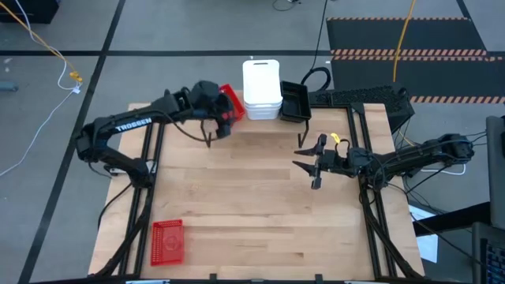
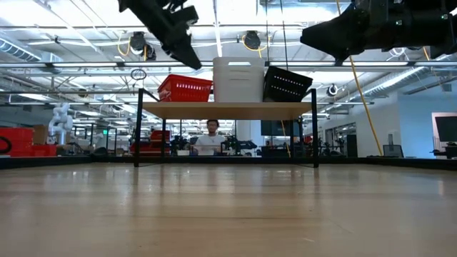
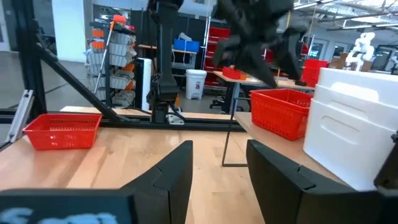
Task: Stack baskets on shelf by color
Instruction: Stack the right red bin on the red bin on the shelf
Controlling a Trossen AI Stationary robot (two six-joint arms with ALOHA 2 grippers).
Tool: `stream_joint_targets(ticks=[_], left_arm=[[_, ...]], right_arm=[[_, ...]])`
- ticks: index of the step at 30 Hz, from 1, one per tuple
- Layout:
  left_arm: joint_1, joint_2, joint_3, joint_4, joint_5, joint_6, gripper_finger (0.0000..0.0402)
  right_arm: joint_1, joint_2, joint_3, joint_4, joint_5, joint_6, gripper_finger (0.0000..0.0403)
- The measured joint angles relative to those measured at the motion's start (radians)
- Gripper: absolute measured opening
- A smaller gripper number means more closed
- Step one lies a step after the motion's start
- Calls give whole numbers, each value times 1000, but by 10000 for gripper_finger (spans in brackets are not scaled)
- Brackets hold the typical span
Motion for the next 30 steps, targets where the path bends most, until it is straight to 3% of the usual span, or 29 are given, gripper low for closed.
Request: stream_joint_targets(ticks=[4, 11, 22, 30], left_arm=[[-3, 6, -7, 21, -40, 4, 241], [12, 39, -8, -17, 12, -6, 227], [-3, 103, -8, -66, 37, -13, 122], [-4, 61, -8, -236, 37, 86, 49]], right_arm=[[0, 0, 0, 13, 0, -21, 144], [-4, 0, 0, 13, 1, -34, 144], [-3, 0, 0, 15, 1, -27, 144], [-3, 0, 0, 13, 2, -27, 144]])
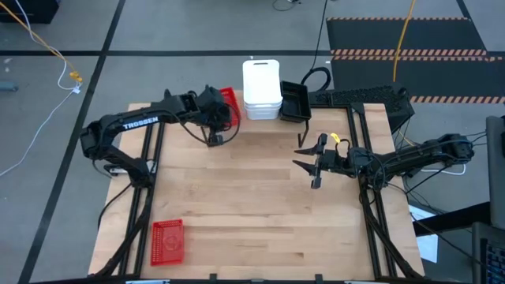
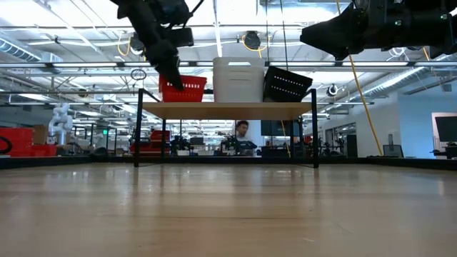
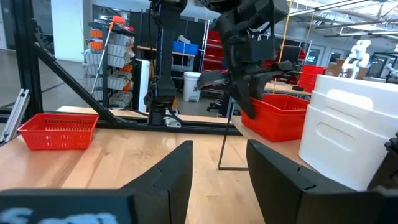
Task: Stack baskets on shelf by color
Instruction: Stack the right red bin on the red bin on the shelf, then adjust the stacked white bins on the shelf
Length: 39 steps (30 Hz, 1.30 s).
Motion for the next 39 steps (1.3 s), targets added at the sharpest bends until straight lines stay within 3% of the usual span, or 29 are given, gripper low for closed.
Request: stream_joint_targets(ticks=[5, 9, 17, 29, 39], left_arm=[[0, -31, 0, -58, -7, 51, 14], [6, -54, 0, -73, -52, 71, 10], [59, -63, 0, -43, -55, 74, 67], [116, -58, 0, 52, -56, 21, 101], [90, -66, 24, 105, -55, 41, 200]], right_arm=[[0, 0, 0, 0, 0, 5, 144], [0, 0, 0, 0, 0, 9, 144], [0, 0, 0, -1, 1, 8, 144], [-6, 0, 0, -37, 5, -9, 144], [-14, 0, 0, -87, 3, -28, 144]])
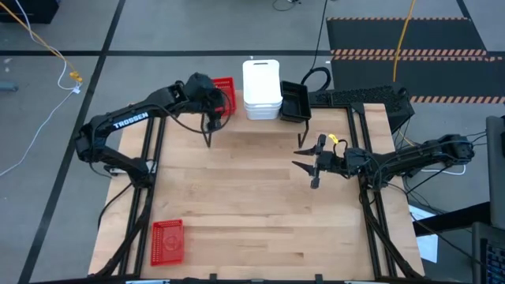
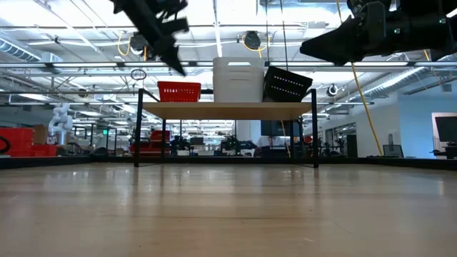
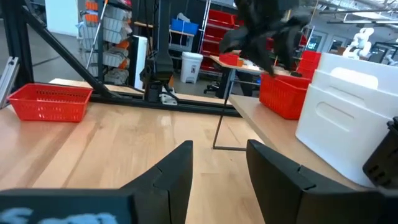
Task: Stack baskets on shelf by color
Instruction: Adjust the stacked white bins on the shelf
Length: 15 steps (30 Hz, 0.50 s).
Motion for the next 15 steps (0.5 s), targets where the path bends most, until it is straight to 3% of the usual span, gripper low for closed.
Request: stream_joint_targets(ticks=[9, 15], left_arm=[[-135, -3, 110, 227, 46, 86, 291], [-180, 38, 110, 358, 80, 150, 298]], right_arm=[[0, 0, 0, 4, 0, 17, 144], [0, 0, 0, 8, 0, 21, 144]])
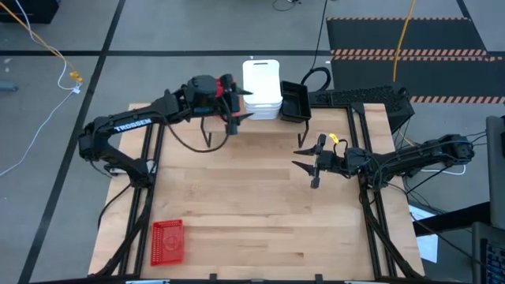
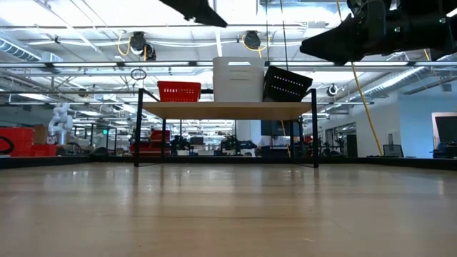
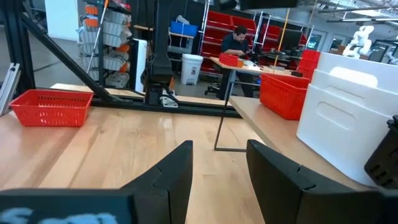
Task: Stack baskets on shelf by color
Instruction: Adjust the stacked white bins on the shelf
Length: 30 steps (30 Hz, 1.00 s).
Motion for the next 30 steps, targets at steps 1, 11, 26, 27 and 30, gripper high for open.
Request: stream_joint_targets(ticks=[1, 11, 26, 27, 30], left_arm=[[2, 16, 0, 35, -2, 0, 293], [41, 151, -1, 135, -12, -35, 215], [68, 160, -1, 30, -10, -47, 101], [68, 161, -1, 23, -9, -47, 95], [68, 160, -1, 10, -12, -47, 81]], right_arm=[[0, 0, 0, 8, 0, 0, 144], [0, 0, 0, 19, 0, -16, 144], [-1, 0, 0, 11, 0, -7, 144], [-1, 0, 0, 11, 0, -7, 144], [-1, 0, 0, 11, 0, 0, 144]])
